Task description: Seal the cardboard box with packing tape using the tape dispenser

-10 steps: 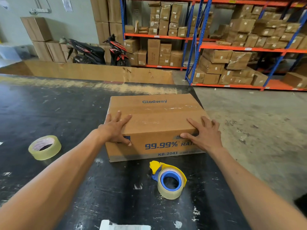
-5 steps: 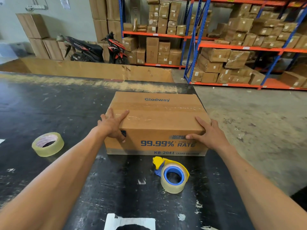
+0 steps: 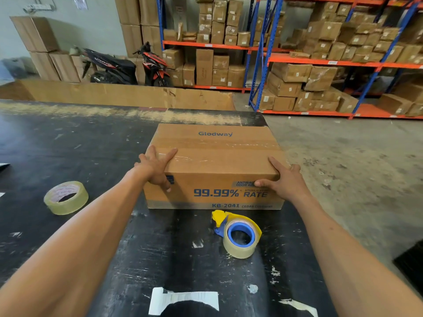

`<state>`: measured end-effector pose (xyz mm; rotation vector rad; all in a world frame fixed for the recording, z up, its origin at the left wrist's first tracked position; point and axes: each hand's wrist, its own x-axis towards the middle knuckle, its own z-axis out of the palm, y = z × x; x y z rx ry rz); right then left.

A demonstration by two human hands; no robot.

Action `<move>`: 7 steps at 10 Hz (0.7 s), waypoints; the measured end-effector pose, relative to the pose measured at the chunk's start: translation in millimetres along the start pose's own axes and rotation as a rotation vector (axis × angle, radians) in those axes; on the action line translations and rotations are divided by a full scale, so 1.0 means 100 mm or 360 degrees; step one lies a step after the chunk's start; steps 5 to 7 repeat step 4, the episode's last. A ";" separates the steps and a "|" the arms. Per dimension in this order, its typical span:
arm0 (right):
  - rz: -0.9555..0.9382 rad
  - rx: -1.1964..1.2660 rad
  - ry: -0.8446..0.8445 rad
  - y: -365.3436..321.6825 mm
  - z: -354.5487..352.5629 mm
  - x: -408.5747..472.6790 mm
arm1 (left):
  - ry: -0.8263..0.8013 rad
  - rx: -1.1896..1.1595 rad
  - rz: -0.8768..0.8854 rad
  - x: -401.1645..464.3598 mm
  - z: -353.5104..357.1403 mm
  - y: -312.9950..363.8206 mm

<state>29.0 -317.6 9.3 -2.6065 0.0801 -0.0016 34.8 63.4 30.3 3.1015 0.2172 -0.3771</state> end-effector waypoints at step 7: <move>-0.0046 -0.0113 0.0400 0.01 0.20 -0.21 | 0.0847 -0.0007 0.0408 -0.30 0.46 -0.11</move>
